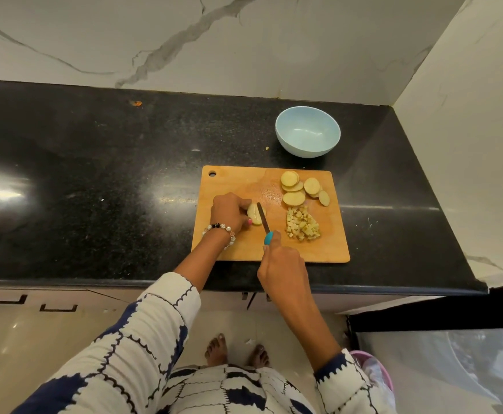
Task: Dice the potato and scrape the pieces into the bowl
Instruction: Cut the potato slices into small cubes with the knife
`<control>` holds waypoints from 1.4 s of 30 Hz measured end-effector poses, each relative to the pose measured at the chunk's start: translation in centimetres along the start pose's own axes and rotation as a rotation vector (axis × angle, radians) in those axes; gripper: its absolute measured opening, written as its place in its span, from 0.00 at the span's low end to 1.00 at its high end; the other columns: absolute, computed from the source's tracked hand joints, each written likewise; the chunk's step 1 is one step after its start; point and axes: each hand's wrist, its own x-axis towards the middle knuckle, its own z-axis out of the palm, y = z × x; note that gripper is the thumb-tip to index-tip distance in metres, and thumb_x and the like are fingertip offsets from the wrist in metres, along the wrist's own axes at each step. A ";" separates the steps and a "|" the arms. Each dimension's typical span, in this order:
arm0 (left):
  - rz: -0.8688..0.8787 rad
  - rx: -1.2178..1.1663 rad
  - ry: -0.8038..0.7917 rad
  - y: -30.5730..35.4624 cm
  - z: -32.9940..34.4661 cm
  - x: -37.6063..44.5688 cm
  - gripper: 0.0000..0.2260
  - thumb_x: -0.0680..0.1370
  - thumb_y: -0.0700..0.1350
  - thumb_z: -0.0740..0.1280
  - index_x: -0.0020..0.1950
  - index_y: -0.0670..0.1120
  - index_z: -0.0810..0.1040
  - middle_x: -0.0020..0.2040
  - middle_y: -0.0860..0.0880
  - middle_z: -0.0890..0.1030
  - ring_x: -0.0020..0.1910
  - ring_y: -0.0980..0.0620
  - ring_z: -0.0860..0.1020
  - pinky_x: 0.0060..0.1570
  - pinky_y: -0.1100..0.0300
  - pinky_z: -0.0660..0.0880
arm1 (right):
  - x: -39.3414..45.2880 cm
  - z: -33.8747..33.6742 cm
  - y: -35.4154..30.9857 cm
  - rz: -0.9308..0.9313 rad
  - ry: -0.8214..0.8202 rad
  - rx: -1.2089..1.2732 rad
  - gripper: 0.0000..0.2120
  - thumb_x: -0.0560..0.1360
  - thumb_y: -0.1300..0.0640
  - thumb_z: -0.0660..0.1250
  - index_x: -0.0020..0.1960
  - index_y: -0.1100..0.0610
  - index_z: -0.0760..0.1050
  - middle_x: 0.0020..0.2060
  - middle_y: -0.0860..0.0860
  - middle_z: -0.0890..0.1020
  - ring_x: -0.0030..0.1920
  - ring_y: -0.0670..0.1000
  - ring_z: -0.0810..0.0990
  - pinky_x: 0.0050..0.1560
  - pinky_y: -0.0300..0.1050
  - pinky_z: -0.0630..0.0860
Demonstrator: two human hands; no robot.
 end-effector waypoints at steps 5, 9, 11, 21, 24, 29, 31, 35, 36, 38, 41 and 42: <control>0.017 0.013 0.002 0.0 0.0 -0.2 0.19 0.67 0.44 0.76 0.58 0.46 0.81 0.52 0.46 0.83 0.52 0.49 0.79 0.56 0.56 0.75 | 1.4 1.3 -0.5 -0.013 -0.002 -0.006 0.26 0.81 0.54 0.49 0.76 0.62 0.50 0.47 0.60 0.78 0.45 0.58 0.78 0.38 0.47 0.67; 0.021 0.010 0.004 -0.1 -0.1 -0.2 0.19 0.67 0.45 0.76 0.58 0.47 0.81 0.51 0.47 0.83 0.51 0.50 0.79 0.54 0.56 0.75 | 1.7 1.3 -0.8 -0.008 -0.011 0.001 0.26 0.81 0.56 0.50 0.76 0.62 0.48 0.48 0.60 0.78 0.45 0.57 0.78 0.38 0.46 0.66; 0.022 -0.003 0.003 -0.2 -0.1 -0.1 0.20 0.67 0.45 0.77 0.58 0.47 0.81 0.51 0.47 0.83 0.50 0.50 0.79 0.53 0.56 0.75 | 1.9 1.4 -1.2 -0.013 -0.010 -0.017 0.26 0.80 0.58 0.51 0.76 0.64 0.48 0.47 0.60 0.78 0.45 0.58 0.78 0.38 0.46 0.66; -0.003 -0.107 0.034 -0.2 0.1 -0.4 0.18 0.67 0.41 0.77 0.55 0.44 0.82 0.50 0.46 0.84 0.50 0.51 0.80 0.55 0.59 0.75 | -1.7 0.7 -1.2 0.028 -0.192 -0.082 0.32 0.80 0.59 0.55 0.76 0.62 0.40 0.55 0.61 0.75 0.52 0.59 0.76 0.43 0.47 0.67; -0.008 -0.125 0.033 -0.2 0.1 -0.5 0.18 0.67 0.41 0.77 0.56 0.43 0.81 0.51 0.46 0.84 0.50 0.51 0.80 0.56 0.60 0.74 | -3.4 0.4 -0.8 0.030 -0.200 -0.061 0.29 0.81 0.58 0.51 0.77 0.61 0.42 0.56 0.61 0.74 0.53 0.59 0.76 0.43 0.46 0.66; -0.027 -0.194 0.029 -0.3 -0.2 -0.7 0.19 0.66 0.39 0.77 0.55 0.43 0.81 0.50 0.45 0.84 0.48 0.52 0.80 0.55 0.63 0.74 | -2.7 -1.1 -0.6 0.022 -0.093 -0.009 0.26 0.82 0.54 0.48 0.77 0.59 0.46 0.53 0.60 0.77 0.51 0.59 0.77 0.41 0.46 0.65; -0.046 -0.242 0.032 -0.3 -0.2 -0.8 0.19 0.65 0.38 0.77 0.54 0.42 0.82 0.49 0.45 0.84 0.46 0.52 0.81 0.54 0.63 0.75 | -1.4 -0.8 -0.7 0.009 -0.024 0.018 0.26 0.82 0.54 0.49 0.77 0.60 0.48 0.50 0.59 0.78 0.49 0.58 0.78 0.40 0.46 0.66; -0.073 -0.289 0.044 -0.3 -0.4 -0.9 0.18 0.64 0.37 0.78 0.53 0.41 0.82 0.47 0.45 0.84 0.44 0.53 0.80 0.54 0.62 0.76 | 0.8 0.2 -1.0 -0.019 0.014 0.039 0.25 0.81 0.55 0.50 0.76 0.63 0.51 0.47 0.60 0.79 0.46 0.58 0.78 0.39 0.47 0.67; -0.073 -0.283 0.042 -0.2 -0.4 -0.9 0.18 0.64 0.37 0.78 0.53 0.41 0.82 0.47 0.45 0.84 0.43 0.53 0.80 0.53 0.62 0.76 | 1.1 0.4 -1.1 -0.023 0.015 0.041 0.25 0.81 0.55 0.50 0.76 0.63 0.52 0.47 0.60 0.79 0.45 0.58 0.78 0.38 0.47 0.68; -0.074 -0.276 0.036 -0.2 -0.5 -0.8 0.17 0.65 0.38 0.77 0.52 0.41 0.82 0.47 0.45 0.84 0.44 0.52 0.81 0.52 0.63 0.75 | 1.4 0.8 -1.2 -0.026 0.011 0.032 0.25 0.82 0.55 0.50 0.76 0.63 0.52 0.46 0.60 0.79 0.45 0.58 0.78 0.38 0.47 0.67; -0.077 -0.270 0.031 -0.2 -0.4 -0.7 0.16 0.65 0.38 0.78 0.52 0.41 0.83 0.46 0.44 0.84 0.45 0.50 0.81 0.50 0.63 0.76 | 1.6 1.0 -1.4 -0.012 -0.001 0.011 0.25 0.82 0.56 0.50 0.76 0.63 0.50 0.47 0.60 0.79 0.46 0.58 0.78 0.38 0.46 0.66; -0.076 -0.269 0.032 -0.2 -0.4 -0.7 0.16 0.64 0.38 0.78 0.51 0.40 0.83 0.46 0.44 0.84 0.45 0.50 0.81 0.50 0.62 0.76 | 1.6 1.1 -1.5 -0.015 -0.003 -0.001 0.25 0.81 0.57 0.50 0.76 0.63 0.50 0.47 0.60 0.79 0.45 0.58 0.78 0.38 0.46 0.66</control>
